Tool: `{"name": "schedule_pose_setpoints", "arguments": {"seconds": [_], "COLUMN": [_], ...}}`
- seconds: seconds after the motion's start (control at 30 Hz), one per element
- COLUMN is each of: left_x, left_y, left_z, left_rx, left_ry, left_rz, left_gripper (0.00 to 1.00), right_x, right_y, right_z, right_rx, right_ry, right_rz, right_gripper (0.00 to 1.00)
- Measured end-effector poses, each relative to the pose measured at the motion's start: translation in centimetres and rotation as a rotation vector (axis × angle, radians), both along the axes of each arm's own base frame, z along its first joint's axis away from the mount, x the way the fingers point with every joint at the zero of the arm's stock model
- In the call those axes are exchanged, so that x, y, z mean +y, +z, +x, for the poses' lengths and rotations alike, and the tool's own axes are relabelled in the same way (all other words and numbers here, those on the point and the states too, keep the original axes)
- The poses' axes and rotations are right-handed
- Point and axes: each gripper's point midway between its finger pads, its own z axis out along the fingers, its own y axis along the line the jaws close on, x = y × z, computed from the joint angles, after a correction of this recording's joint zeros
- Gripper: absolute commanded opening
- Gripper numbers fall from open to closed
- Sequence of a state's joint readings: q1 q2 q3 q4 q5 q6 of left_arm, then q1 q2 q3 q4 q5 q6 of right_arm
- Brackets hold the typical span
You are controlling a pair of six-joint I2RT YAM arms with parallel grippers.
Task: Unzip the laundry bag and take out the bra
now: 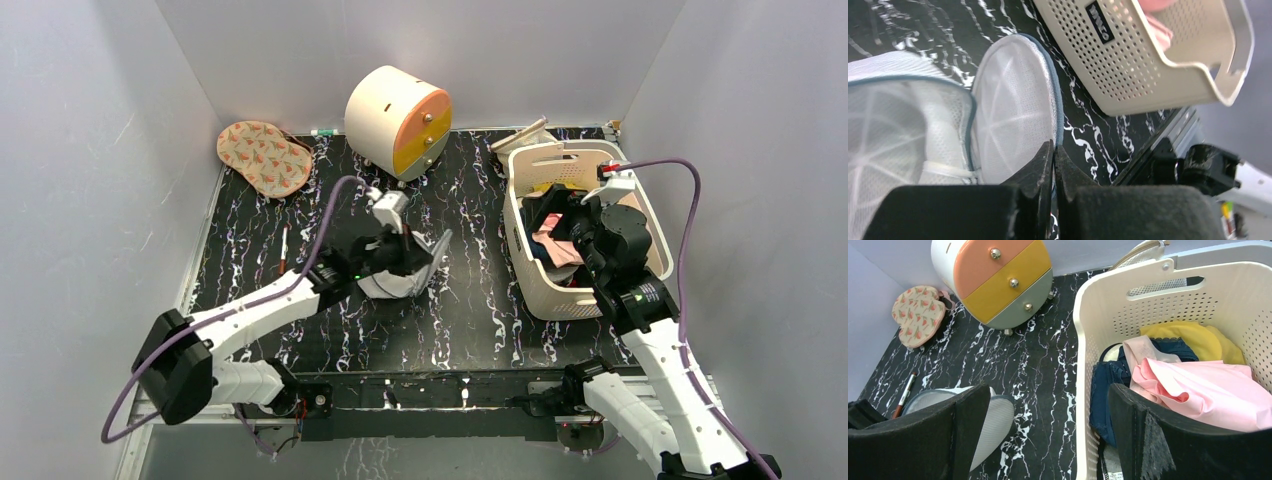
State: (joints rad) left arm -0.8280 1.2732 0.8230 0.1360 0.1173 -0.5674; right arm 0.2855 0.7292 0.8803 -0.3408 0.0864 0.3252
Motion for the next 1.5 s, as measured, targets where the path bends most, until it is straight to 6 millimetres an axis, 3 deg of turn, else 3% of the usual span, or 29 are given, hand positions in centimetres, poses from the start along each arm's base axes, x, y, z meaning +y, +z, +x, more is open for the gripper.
{"name": "schedule_pose_setpoints", "arguments": {"seconds": [0.13,0.3,0.63,0.73,0.9,1.17,1.43,1.5], "left_x": [2.9,5.1,10.5,11.9,13.8,16.3,18.4,18.6], "left_y": [0.2,1.1,1.7,1.2,-1.4,-1.4,-6.9,-7.8], "left_z": [0.8,0.5,2.4,3.0,3.5,2.5,2.1,1.9], "left_rx": [0.043,0.063,0.150,0.199,0.320,0.290,0.434,0.460], "left_ry": [0.107,0.177,0.390,0.433,0.518,0.618,0.823,0.845], "left_rz": [-0.111,-0.246,-0.571,-0.694,-0.803,-0.842,-0.628,-0.565], "left_gripper": [0.00,0.00,0.00,0.00,0.00,0.00,0.00,0.05], "right_x": [0.1,0.3,0.9,1.1,1.5,1.8,2.3,2.3], "right_y": [0.2,0.2,-0.1,-0.1,-0.2,-0.5,-1.0,-1.1], "right_z": [-0.1,-0.2,-0.4,-0.5,-0.6,-0.8,-0.6,-0.6], "right_rx": [-0.003,-0.002,0.014,0.017,0.027,0.046,0.067,0.070], "right_ry": [0.006,0.015,0.040,0.052,0.070,0.081,0.103,0.103], "right_rz": [0.011,0.022,0.035,0.047,0.058,0.073,0.079,0.079], "right_gripper": [0.87,0.87,0.87,0.87,0.87,0.87,0.87,0.88]}}
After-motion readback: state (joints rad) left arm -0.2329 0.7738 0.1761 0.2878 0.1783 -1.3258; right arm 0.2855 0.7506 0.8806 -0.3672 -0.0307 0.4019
